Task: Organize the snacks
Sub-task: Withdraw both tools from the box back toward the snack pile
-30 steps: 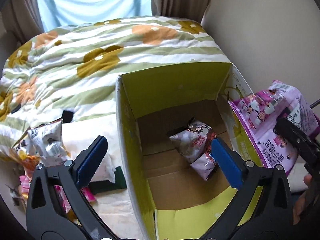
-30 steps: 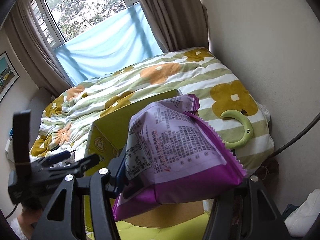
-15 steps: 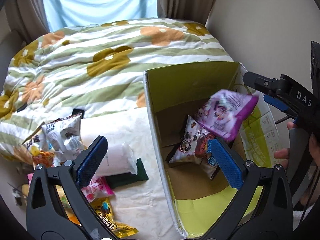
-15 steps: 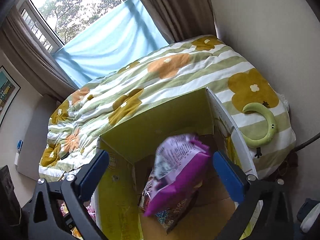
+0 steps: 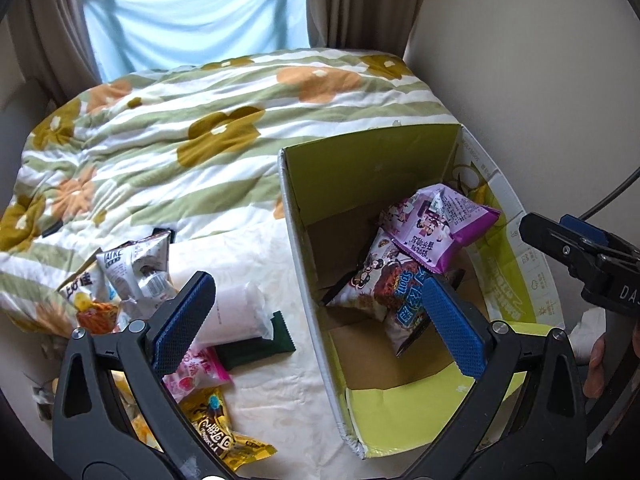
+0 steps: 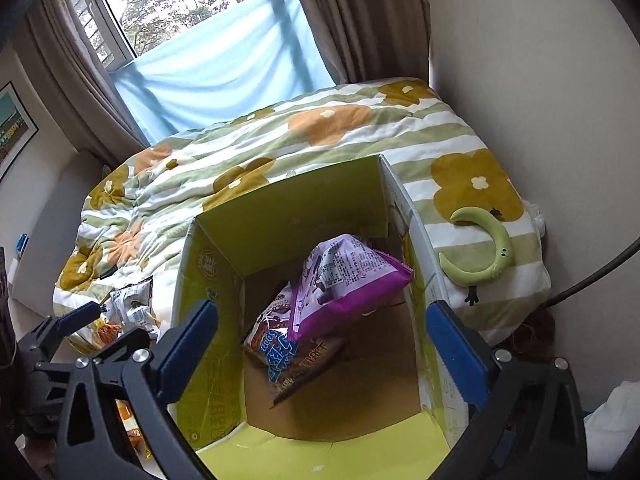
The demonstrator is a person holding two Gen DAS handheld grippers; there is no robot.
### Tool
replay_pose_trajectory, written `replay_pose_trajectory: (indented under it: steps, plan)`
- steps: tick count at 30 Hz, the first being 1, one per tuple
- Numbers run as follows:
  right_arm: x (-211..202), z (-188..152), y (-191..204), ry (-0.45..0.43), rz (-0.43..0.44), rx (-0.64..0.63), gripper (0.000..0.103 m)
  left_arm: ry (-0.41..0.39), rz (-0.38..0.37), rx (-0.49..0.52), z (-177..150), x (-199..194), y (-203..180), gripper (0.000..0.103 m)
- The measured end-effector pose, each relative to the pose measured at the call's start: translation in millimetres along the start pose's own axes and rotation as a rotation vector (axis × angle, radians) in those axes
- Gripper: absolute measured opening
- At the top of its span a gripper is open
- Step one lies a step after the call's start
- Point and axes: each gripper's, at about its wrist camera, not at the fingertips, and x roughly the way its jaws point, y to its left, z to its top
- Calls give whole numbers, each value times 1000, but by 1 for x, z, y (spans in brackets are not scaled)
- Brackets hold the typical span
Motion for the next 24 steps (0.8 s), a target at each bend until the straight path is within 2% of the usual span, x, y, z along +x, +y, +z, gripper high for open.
replay_pose_trajectory:
  steps: [4,13,19,24]
  plan:
    - [-19,-6,7,-16,-8,-47,103,-36,17,8,-3,-21,-9,102]
    - [-55,-20,14,-50,38,-105,103,-79,54,-22,-19,-61,-21,102]
    - [-66,-34,25,-45,47,-178,103,-73,90,-69,-47,-83,-14,102]
    - [-78,-55,44,-82,67,-224,103,-75,137,-112,-80,-107,8,102]
